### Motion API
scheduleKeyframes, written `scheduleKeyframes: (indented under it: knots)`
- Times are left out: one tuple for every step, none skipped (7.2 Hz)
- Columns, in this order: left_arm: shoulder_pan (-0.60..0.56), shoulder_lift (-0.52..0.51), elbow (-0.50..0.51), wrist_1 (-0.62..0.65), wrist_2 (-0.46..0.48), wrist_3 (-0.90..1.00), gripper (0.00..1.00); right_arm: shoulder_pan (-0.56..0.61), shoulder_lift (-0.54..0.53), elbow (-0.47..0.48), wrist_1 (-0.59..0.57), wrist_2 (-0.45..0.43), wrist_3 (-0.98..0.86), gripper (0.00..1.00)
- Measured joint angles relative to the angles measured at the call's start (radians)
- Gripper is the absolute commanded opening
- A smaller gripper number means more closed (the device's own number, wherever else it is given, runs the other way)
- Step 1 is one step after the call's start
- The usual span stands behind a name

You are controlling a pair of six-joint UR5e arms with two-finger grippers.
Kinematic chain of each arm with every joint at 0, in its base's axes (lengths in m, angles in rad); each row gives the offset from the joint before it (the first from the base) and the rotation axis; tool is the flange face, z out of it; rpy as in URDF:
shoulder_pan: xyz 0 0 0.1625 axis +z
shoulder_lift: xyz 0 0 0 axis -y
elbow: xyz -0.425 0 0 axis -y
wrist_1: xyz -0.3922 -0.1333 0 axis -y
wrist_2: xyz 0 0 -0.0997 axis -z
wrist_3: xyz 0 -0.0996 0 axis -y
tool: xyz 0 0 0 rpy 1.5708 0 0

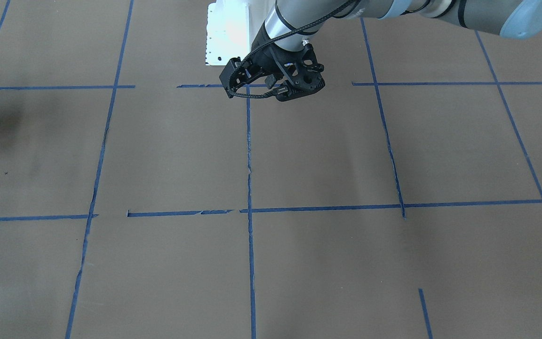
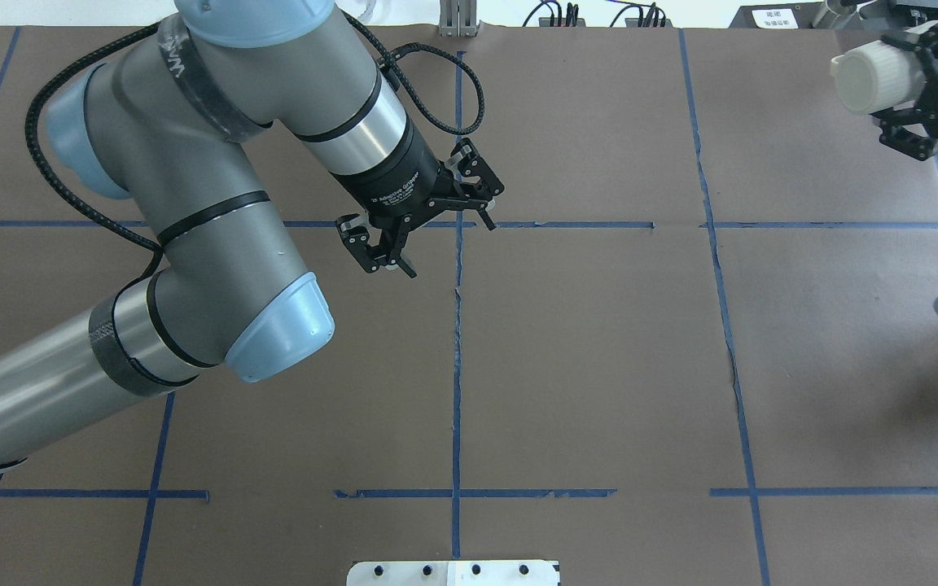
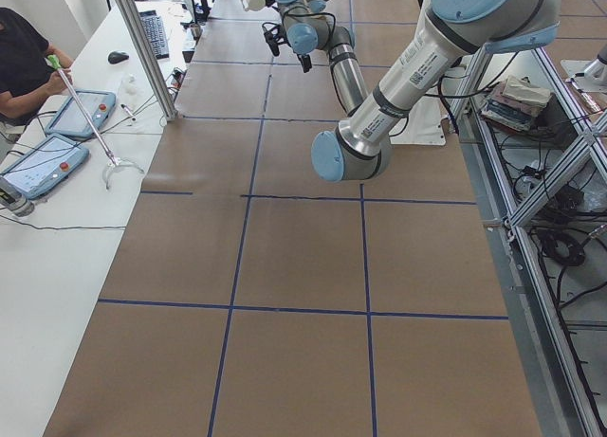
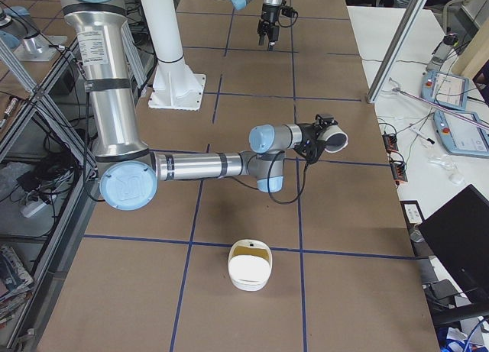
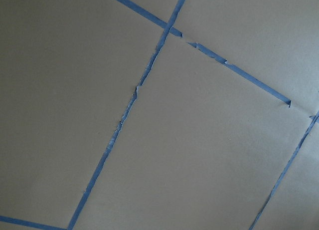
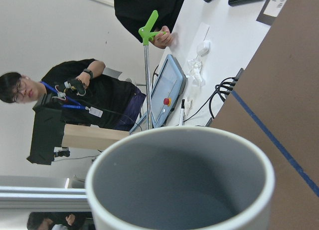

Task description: Left arm hands cup to right arm to dump lemon

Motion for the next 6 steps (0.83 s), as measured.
scheduleKeyframes:
  knots:
    - [0.000, -0.005, 0.000, 0.000, 0.002, -0.001, 1.00, -0.041, 0.030, 0.083, -0.139, -0.026, -0.146, 0.43]
    - [0.000, -0.006, 0.000, 0.000, 0.004, 0.002, 1.00, -0.102, 0.063, 0.190, -0.319, -0.091, -0.279, 0.44]
    - [-0.002, -0.006, 0.000, 0.000, 0.012, 0.006, 1.00, -0.187, 0.087, 0.304, -0.511, -0.198, -0.410, 0.44]
    - [-0.005, -0.006, 0.000, 0.000, 0.024, 0.010, 1.00, -0.291, 0.107, 0.395, -0.672, -0.336, -0.523, 0.44]
    - [-0.015, -0.006, 0.000, -0.001, 0.030, 0.016, 1.00, -0.411, 0.129, 0.444, -0.772, -0.501, -0.616, 0.44]
    - [-0.033, -0.006, -0.001, -0.001, 0.029, 0.029, 1.00, -0.525, 0.140, 0.460, -0.816, -0.651, -0.693, 0.44]
